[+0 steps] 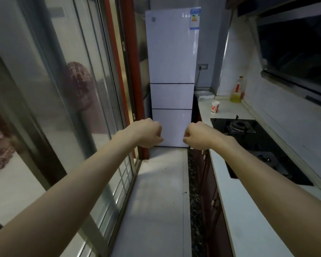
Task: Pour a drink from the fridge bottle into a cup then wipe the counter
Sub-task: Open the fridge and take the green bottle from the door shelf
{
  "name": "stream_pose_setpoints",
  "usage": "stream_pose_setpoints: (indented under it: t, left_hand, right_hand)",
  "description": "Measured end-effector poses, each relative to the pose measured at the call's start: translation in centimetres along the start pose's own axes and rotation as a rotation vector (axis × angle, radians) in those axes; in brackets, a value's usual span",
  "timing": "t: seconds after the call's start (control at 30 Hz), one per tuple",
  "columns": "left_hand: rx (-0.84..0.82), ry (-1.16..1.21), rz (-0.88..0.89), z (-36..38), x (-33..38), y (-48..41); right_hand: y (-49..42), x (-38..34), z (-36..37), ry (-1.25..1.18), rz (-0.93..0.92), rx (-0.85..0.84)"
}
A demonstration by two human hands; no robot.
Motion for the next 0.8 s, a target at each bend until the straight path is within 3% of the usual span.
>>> stream_pose_setpoints:
  t: [0.33, 0.8]
  left_hand:
    - [-0.098, 0.012, -0.092, 3.4, -6.8, -10.0]
    - [-0.098, 0.041, 0.057, 4.2, -17.3, -28.5]
  right_hand:
    - [-10.7, 5.4, 1.7, 0.047, 0.018, -0.036]
    - [-30.1, 6.2, 1.5, 0.066, 0.104, -0.026]
Point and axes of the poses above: each hand's wrist, its own y-axis away from the middle knuckle, its own z-axis out of the palm, x = y × z, the point moved 6 cm from there along -y, towards the middle knuckle
